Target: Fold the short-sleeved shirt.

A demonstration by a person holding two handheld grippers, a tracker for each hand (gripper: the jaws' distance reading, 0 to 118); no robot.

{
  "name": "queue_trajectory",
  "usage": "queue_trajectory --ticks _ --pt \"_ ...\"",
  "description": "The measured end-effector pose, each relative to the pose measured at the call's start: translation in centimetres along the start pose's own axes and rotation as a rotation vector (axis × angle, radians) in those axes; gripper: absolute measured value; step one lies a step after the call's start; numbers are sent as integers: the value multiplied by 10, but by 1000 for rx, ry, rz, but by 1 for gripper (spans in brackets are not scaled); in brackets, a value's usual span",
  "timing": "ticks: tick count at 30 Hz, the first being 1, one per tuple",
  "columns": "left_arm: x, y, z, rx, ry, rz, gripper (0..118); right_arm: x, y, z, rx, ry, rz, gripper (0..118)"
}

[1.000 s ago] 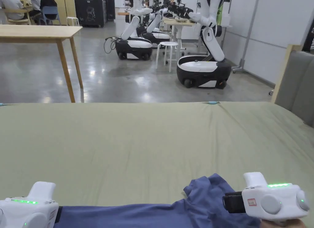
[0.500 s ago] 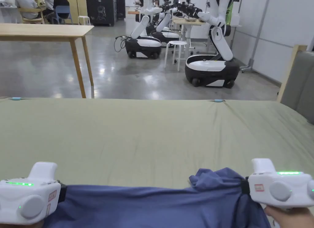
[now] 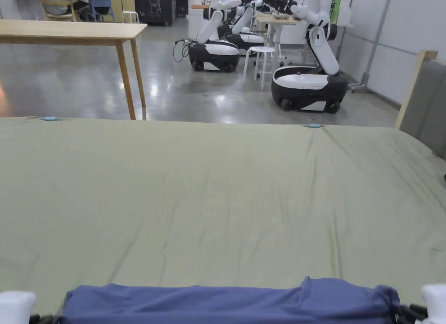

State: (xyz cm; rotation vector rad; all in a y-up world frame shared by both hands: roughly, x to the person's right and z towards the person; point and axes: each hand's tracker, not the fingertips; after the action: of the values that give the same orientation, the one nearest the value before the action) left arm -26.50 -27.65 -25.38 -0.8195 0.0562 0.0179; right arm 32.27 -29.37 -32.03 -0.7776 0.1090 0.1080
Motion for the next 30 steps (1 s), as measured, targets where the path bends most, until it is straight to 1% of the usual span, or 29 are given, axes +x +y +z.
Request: queue_trajectory --ticks 1,2,3,4,5,6,7,8,10,13,14,15,16,17,18,19,20,21,23,25,26,27,28,29,30 --pt "-2 -10 -5 -32 -4 18 8 1 -11 -6 -27 -12 -21 5" --pt "-3 -15 -7 -28 -1 34 8 2 -18 -9 -35 -29 -50 5" --pt "-3 -17 -8 -24 -1 37 16 4 -20 -9 -26 -26 -74 8" --pt "0 -16 -6 -22 9 44 40 5 -16 -2 0 -27 -90 18" --pt "4 -10 2 2 52 36 77 2 -10 7 36 -38 -101 39" --pt "7 -4 7 34 70 11 112 -2 -1 18 81 -62 -86 75" --pt "11 4 14 70 63 -8 118 -6 11 30 133 -64 -78 93" --pt "19 15 25 144 63 -9 117 -11 23 42 199 -33 -85 102" --pt "35 38 35 244 63 -15 117 -27 48 58 305 19 -103 104" --pt "61 66 40 395 33 3 116 -58 80 67 401 73 -81 104" --pt "68 73 38 415 18 17 114 -69 84 64 441 79 -68 104" --pt "74 76 36 437 18 18 104 -79 87 63 462 62 -56 93" --pt "75 77 29 443 24 8 87 -86 90 61 465 56 -49 64" --pt "80 78 26 438 38 -7 59 -91 90 59 464 66 -48 22" --pt "84 79 21 409 65 -31 9 -94 90 56 462 69 -50 2" --pt "86 79 15 378 81 -47 0 -98 90 47 446 49 -60 2" --pt "86 77 8 361 88 -39 0 -100 89 44 447 30 -64 2" --pt "85 76 5 358 96 -31 0 -99 89 43 436 45 -61 2" --pt "77 73 4 318 45 17 0 -101 91 40 425 59 -72 2" --pt "58 67 5 308 -22 85 0 -103 90 41 425 54 -56 2" --pt "43 62 4 277 -52 121 7 -105 90 41 423 58 -43 2" --pt "29 57 2 241 -68 150 37 -106 89 40 420 59 -36 2" --pt "15 49 1 191 -75 174 79 -108 88 39 418 58 -33 2" --pt "-1 41 -4 138 -71 193 111 -110 87 38 415 58 -33 2" --pt "-17 32 -5 126 -87 223 118 -111 86 37 409 67 -39 2"
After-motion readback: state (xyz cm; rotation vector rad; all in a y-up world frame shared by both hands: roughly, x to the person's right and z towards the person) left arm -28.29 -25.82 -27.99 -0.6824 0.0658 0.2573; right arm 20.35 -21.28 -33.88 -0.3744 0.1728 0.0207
